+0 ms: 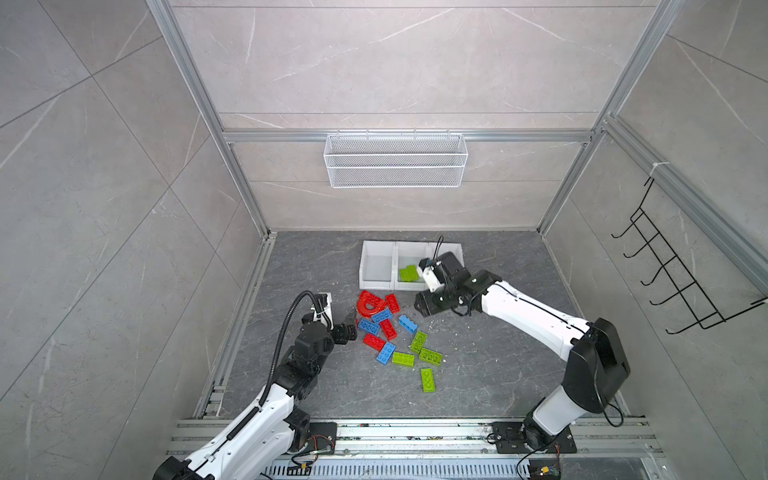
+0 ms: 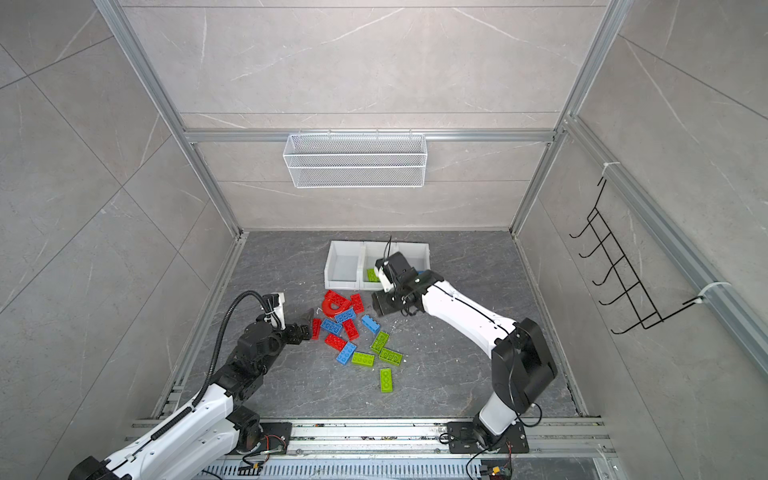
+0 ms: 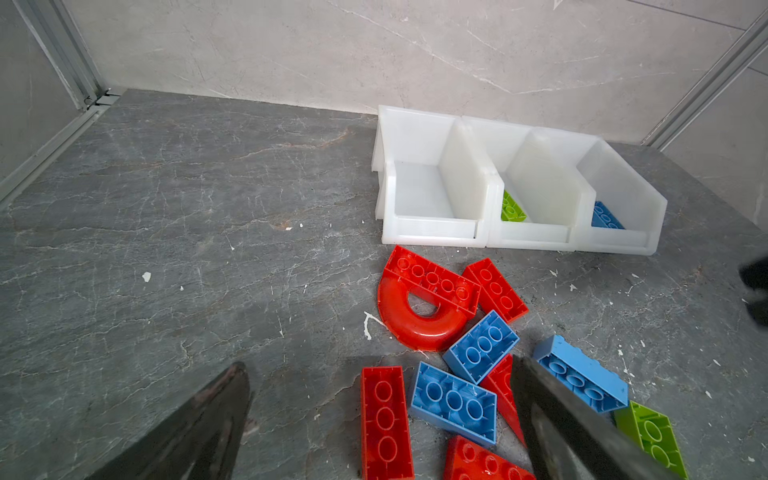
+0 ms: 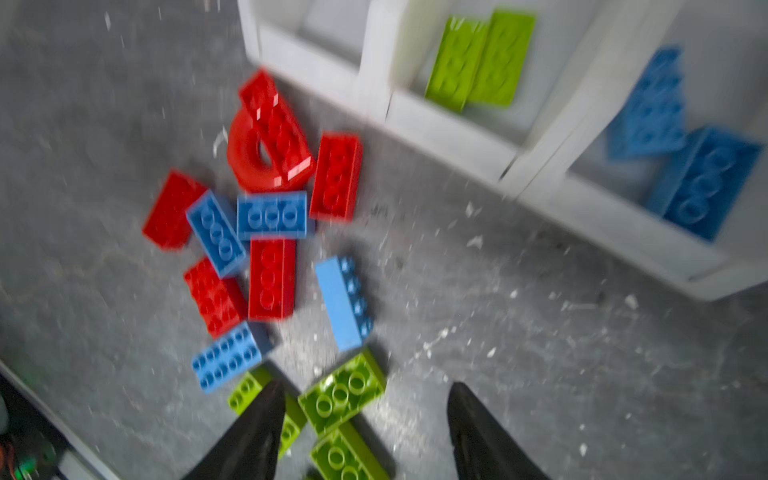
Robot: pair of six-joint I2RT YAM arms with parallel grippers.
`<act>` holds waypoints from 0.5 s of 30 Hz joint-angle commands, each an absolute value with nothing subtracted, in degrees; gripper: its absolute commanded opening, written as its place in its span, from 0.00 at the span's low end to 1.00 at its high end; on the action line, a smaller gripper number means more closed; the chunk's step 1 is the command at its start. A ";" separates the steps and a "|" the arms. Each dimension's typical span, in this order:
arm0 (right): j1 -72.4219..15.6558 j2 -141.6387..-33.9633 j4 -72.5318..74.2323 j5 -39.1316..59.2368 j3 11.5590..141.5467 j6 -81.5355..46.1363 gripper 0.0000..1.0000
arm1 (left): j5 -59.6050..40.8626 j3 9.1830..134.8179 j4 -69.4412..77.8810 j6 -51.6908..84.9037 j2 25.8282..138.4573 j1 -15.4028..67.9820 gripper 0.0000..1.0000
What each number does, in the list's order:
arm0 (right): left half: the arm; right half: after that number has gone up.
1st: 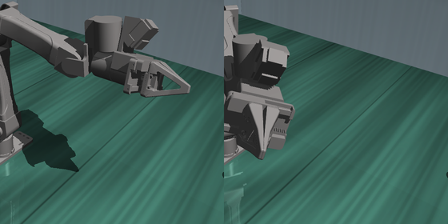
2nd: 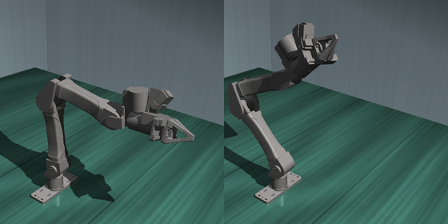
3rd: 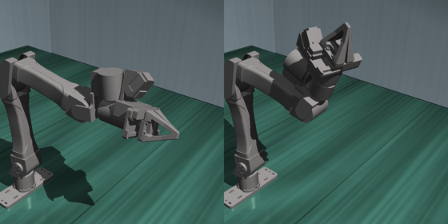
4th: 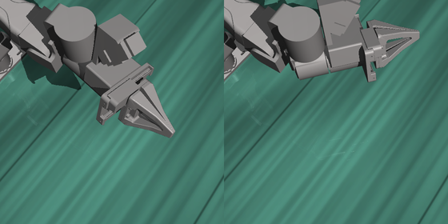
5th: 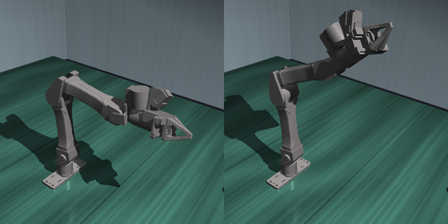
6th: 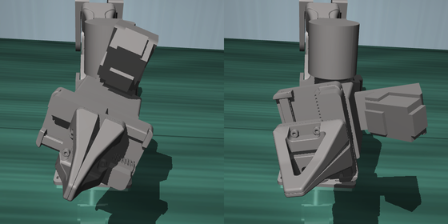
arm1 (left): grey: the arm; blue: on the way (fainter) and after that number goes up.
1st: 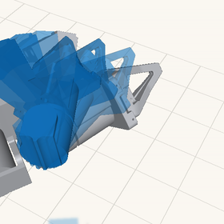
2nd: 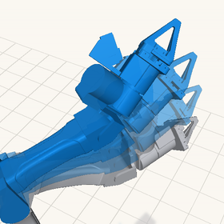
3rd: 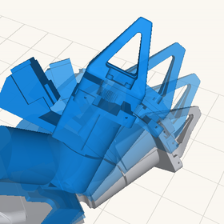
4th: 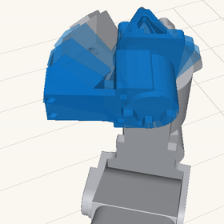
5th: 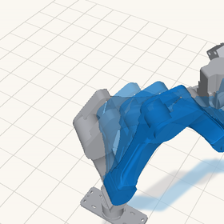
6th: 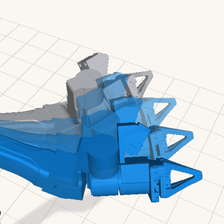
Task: Sort the legos into containers by color
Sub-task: 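Move the right gripper back to the pile and grasp a green brick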
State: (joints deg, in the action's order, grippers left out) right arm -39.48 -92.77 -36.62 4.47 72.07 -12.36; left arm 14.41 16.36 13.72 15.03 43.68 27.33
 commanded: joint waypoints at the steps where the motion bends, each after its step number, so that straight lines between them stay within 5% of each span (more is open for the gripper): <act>1: -43.37 -89.99 -41.26 1.53 66.20 -12.17 0.68 | 14.36 16.70 15.31 14.45 43.10 27.07 1.00; 15: -49.01 -100.14 -43.42 -3.13 66.38 -6.88 0.71 | 16.12 16.63 14.44 14.32 42.27 27.07 1.00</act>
State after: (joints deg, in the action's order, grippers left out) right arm -48.05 -97.62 -41.65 -1.13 64.88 -8.69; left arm 14.90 16.36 13.28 14.96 43.20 27.33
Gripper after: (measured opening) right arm 0.710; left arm 0.998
